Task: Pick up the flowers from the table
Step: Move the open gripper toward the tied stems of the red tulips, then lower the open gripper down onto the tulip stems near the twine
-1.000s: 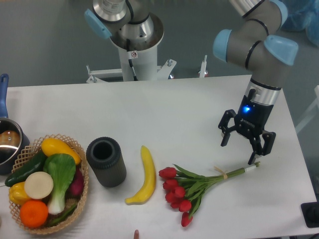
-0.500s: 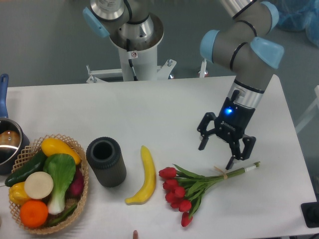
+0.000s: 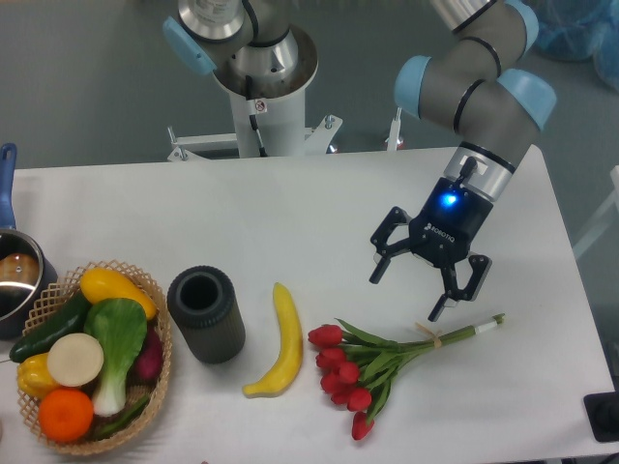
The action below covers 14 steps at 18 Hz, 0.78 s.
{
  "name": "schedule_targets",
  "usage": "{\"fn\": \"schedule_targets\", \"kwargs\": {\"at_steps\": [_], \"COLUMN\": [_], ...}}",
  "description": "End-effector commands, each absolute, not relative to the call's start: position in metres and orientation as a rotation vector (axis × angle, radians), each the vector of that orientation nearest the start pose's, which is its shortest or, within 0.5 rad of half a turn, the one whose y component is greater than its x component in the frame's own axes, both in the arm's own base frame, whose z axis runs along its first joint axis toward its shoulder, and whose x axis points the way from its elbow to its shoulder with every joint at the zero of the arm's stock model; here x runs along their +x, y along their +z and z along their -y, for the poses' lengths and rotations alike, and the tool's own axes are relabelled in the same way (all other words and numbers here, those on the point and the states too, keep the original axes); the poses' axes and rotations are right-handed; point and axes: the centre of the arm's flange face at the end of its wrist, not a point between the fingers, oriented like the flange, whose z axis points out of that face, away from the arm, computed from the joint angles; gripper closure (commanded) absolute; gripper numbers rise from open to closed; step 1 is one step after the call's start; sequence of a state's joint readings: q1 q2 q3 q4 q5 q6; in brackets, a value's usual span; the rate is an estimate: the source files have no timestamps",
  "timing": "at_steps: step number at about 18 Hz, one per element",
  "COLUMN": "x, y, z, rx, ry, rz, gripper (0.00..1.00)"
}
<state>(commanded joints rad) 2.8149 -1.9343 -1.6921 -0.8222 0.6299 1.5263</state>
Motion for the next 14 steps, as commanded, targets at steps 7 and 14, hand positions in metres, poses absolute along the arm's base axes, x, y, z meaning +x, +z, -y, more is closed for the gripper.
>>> {"fn": "schedule_targets", "kwargs": {"at_steps": [7, 14], "x": [-0.487, -0.466], "y": [0.34, 0.318], "z": [-0.446, -0.475], "rx": [-2.401, -2.388], "ry": [0.187, 0.139], "rz": [-0.645, -0.746], "gripper": [0.0, 0.0]}}
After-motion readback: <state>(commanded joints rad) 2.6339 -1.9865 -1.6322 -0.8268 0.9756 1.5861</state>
